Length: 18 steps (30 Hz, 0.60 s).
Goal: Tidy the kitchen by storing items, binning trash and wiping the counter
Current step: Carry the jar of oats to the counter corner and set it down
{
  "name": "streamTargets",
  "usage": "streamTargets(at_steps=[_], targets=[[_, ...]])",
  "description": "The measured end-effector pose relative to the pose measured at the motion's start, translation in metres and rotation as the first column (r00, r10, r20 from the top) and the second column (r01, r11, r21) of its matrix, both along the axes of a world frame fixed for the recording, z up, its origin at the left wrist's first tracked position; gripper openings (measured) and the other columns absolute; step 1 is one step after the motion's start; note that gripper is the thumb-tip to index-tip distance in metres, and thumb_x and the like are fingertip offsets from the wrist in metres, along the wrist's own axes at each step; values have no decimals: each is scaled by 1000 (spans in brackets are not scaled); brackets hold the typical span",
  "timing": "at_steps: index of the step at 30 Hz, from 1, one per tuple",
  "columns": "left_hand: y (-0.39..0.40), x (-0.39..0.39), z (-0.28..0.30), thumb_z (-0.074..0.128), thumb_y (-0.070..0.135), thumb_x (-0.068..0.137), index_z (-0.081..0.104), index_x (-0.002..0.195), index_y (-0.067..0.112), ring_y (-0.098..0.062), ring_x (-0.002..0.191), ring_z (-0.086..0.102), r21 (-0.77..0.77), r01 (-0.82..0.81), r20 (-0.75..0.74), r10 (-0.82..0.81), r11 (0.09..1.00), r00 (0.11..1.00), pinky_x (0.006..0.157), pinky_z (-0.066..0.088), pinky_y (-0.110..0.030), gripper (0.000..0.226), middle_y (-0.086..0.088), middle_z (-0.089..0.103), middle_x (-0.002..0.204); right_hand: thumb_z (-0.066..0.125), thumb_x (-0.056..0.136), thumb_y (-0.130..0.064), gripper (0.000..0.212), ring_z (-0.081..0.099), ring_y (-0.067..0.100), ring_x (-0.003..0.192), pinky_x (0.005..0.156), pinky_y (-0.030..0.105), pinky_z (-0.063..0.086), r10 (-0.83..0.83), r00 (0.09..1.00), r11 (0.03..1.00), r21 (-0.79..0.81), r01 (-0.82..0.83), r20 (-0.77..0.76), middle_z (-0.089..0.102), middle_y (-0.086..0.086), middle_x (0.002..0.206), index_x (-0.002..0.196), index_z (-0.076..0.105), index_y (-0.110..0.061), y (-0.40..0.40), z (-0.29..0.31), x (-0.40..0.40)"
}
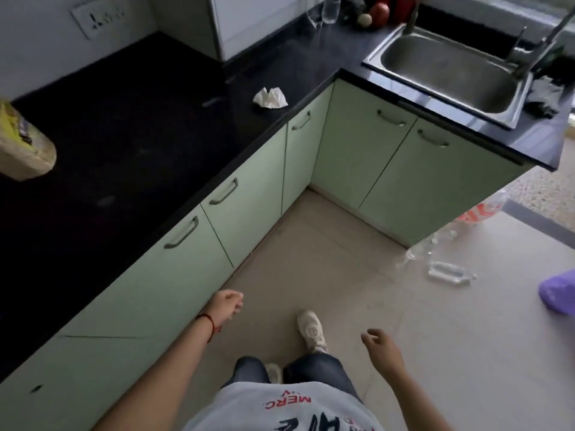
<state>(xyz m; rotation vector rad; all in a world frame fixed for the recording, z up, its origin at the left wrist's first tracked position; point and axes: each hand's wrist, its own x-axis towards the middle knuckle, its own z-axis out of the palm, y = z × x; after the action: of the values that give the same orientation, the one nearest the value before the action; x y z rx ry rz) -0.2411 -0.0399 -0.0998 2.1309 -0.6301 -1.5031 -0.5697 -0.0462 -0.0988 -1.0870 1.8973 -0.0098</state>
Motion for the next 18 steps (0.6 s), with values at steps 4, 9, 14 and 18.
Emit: streamTargets(at_steps=[4,9,14,18], targets=[[-15,2,-7,46,12,92,53,82,14,-12,59,49,4,-177,-1,177,984,984,52,35,-23,13,0,54,68,51,92,-20,38,55,33,112,91,33,43,160,986,987,-1,-160,38,59,21,122,124,49,1,-81,-3,14],[-1,1,-13,46,11,92,60,90,5,-15,59,50,66,-484,26,483,873,875,54,35,-24,15,-6,57,69,52,91,-25,37,58,31,109,87,31,44,523,852,852,0,-523,21,63,18,118,123,52,-5,-176,4,51],[34,-19,-12,48,10,91,59,103,-4,-16,62,53,93,-744,40,745,661,666,56,37,-24,22,-9,59,75,50,92,-26,37,59,30,109,80,28,43,781,624,623,-69,-779,0,65,16,117,123,53,-6,-237,17,110],[58,-34,-1,48,9,90,57,69,10,-18,63,54,66,-872,39,872,485,488,56,39,-25,23,-9,59,73,49,93,-25,36,57,32,111,73,24,36,873,487,487,-94,-868,28,63,17,119,123,54,-7,-247,22,168]])
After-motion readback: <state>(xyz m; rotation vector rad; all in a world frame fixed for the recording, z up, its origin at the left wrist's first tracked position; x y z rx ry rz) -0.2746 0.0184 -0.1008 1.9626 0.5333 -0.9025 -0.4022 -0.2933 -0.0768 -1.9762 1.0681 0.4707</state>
